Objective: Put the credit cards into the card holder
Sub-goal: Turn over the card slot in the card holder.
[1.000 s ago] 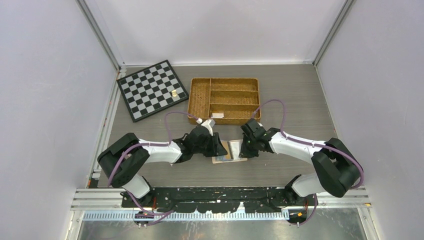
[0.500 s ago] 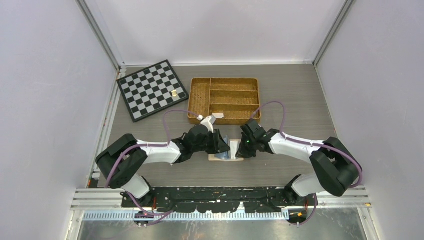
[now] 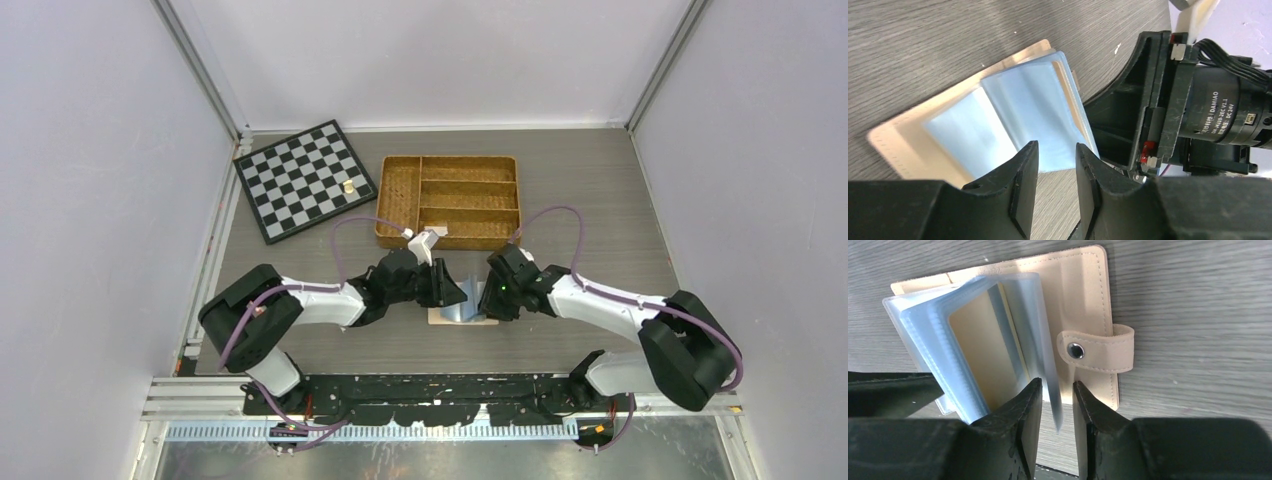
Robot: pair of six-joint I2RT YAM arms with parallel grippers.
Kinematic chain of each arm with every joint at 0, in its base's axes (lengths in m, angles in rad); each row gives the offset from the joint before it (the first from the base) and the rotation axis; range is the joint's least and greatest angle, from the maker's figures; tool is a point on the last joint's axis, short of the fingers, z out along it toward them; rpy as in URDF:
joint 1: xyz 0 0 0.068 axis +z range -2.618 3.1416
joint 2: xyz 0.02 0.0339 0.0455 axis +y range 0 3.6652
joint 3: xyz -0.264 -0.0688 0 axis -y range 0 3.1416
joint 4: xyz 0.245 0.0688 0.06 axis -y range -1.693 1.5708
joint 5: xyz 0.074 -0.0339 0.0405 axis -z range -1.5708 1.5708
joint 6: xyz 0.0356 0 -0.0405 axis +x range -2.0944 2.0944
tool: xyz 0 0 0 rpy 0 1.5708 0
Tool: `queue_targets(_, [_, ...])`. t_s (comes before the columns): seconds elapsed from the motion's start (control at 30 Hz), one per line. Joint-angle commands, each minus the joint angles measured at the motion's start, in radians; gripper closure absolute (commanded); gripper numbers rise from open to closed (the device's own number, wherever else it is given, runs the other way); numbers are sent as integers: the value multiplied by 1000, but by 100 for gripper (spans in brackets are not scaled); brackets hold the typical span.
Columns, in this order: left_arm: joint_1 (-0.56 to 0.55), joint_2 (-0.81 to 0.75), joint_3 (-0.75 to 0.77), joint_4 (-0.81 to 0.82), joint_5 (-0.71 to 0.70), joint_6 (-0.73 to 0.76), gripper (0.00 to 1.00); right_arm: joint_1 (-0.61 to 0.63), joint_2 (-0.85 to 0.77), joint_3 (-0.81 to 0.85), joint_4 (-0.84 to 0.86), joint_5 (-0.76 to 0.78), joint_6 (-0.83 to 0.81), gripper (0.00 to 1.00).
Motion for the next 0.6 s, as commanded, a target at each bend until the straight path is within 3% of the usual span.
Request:
queue_targets(0.0, [-5,-27,28,-7,-33,60,65,-16,-66,-6,-104,116,-3,64])
queue_targets(0.27, [-5,-105,67,-251,-144,175,62,-69,-179,27,-225,162,-49,51])
queue_targets(0.57, [-4,-93,78,-312,-161,183,61,-77,-242,94,-275,179,-94,49])
